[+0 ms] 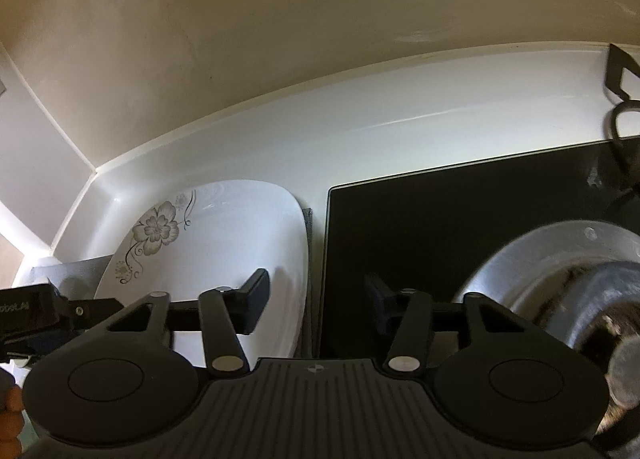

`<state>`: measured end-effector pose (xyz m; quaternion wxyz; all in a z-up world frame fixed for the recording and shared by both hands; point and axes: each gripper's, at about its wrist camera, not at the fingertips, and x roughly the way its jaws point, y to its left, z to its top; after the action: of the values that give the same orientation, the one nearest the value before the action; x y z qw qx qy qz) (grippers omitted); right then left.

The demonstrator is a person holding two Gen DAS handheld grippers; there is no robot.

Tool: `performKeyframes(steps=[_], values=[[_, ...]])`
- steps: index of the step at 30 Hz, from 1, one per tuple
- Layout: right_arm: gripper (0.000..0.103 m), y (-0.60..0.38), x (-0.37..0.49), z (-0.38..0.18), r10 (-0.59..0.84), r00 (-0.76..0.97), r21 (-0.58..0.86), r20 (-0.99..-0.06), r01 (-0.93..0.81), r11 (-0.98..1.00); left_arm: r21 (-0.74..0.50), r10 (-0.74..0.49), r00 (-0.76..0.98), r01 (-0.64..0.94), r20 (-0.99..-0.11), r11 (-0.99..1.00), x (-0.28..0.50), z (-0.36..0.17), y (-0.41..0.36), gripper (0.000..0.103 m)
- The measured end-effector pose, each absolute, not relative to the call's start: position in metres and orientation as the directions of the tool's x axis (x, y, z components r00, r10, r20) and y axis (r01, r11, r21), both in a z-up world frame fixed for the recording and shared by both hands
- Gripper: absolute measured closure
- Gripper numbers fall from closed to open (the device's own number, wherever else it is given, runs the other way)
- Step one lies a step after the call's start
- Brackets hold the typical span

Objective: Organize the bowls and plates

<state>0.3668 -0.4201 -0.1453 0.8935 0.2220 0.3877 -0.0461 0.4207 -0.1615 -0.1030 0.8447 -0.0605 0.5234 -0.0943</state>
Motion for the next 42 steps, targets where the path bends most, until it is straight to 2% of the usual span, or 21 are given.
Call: performKeyframes(steps=[3,5,6,15,25,28,30,33,35,42], values=[[0.063,-0.418,0.372,-0.147,0.092,0.695,0.346,-0.713,0.236,0.908,-0.187,-0.213,0.442,0.102,-0.872,0.977,0.428,-0.106,-0.164,0.003],[0.076,-0.416,0.377,-0.147,0.106,0.694,0.345,-0.712,0.215,0.914,-0.180,-0.217,0.446,0.124,-0.868,0.976,0.431,-0.105,-0.169,0.003],[0.079,-0.415,0.378,-0.146,0.118,0.696,0.349,-0.708,0.200,0.916,-0.180,-0.217,0.443,0.123,-0.870,0.976,0.432,-0.106,-0.170,0.003],[0.080,-0.400,0.387,-0.137,0.104,0.732,0.270,-0.673,0.113,0.956,-0.180,-0.226,0.423,0.146,-0.878,0.973,0.438,-0.110,-0.176,0.006],[0.079,-0.412,0.399,-0.159,0.166,0.716,0.361,-0.678,0.127,0.924,-0.217,-0.245,0.381,0.117,-0.891,0.969,0.449,-0.120,-0.173,0.008],[0.079,-0.413,0.401,-0.164,0.166,0.706,0.366,-0.688,0.140,0.920,-0.167,-0.200,0.384,0.117,-0.902,0.979,0.447,-0.115,-0.175,0.021],[0.079,-0.414,0.401,-0.163,0.159,0.705,0.363,-0.691,0.149,0.920,-0.143,-0.174,0.389,0.106,-0.905,0.984,0.446,-0.112,-0.171,0.039],[0.079,-0.412,0.402,-0.161,0.156,0.699,0.367,-0.698,0.162,0.916,-0.151,-0.177,0.379,0.096,-0.908,0.984,0.446,-0.108,-0.162,0.052],[0.079,-0.411,0.400,-0.158,0.148,0.698,0.362,-0.701,0.169,0.917,-0.167,-0.191,0.373,0.098,-0.908,0.981,0.444,-0.106,-0.158,0.056],[0.079,-0.414,0.393,-0.147,0.134,0.695,0.357,-0.707,0.187,0.915,-0.255,-0.277,0.359,0.108,-0.891,0.961,0.437,-0.098,-0.147,0.056]])
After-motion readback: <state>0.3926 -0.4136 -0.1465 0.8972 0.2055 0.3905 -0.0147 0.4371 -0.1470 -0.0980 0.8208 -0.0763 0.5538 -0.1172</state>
